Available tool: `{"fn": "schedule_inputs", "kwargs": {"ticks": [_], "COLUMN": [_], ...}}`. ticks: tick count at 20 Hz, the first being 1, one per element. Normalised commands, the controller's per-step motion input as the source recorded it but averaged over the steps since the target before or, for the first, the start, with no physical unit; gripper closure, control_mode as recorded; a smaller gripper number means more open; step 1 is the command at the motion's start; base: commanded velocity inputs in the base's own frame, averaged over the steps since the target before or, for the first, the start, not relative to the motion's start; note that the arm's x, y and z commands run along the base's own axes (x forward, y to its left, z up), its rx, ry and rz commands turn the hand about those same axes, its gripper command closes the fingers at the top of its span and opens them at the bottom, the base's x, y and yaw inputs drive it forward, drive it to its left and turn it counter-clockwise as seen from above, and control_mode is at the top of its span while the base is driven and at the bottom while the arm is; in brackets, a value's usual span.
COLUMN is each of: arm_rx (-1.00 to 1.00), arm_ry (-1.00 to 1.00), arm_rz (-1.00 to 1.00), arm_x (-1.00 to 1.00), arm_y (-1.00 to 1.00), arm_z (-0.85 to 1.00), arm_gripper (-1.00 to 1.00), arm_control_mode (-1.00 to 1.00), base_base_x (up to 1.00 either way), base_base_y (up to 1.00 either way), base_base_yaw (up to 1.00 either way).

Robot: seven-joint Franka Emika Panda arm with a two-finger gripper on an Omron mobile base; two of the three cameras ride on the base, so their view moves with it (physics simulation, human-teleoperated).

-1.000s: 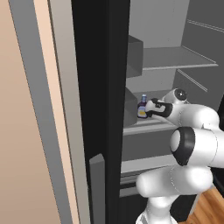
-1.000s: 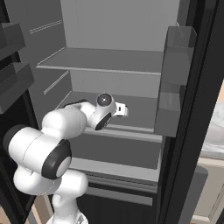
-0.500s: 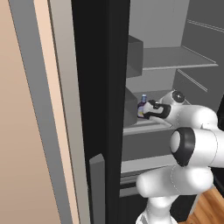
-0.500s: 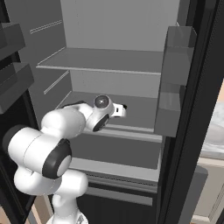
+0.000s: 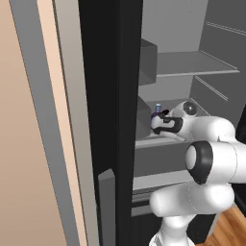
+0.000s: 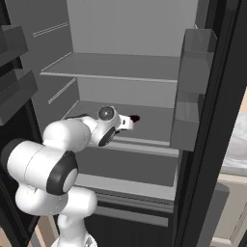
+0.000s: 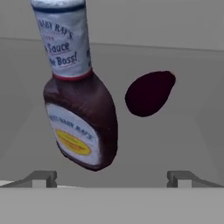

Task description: Pick eggplant from the fridge and place it on the plate on the counter.

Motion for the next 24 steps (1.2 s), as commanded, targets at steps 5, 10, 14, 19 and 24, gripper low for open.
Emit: {"fn": "schedule_inputs", "kwargs": {"ticks": [5,10,14,19,24], "arm_rx": [0.0,0.0,0.0,0.0,0.0], "arm_ry": [0.0,0.0,0.0,0.0,0.0], "arm_rz": [0.0,0.0,0.02,0.05,0.07], "arm_x": [0.05,0.03,0.04,0.06,0.07], "arm_y": [0.13,0.1,0.21,0.29,0.3], "arm_z": [0.0,0.0,-0.06,-0.09,-0.06], "arm_gripper": [-1.0,-1.0,-1.0,-1.0,-1.0], "arm_control_mode": [-1.0,-1.0,-1.0,-1.0,-1.0], "base_base_x": [0.0,0.0,0.0,0.0,0.0], "base_base_y": [0.0,0.0,0.0,0.0,0.0], "base_base_yaw": [0.0,0.0,0.0,0.0,0.0]}}
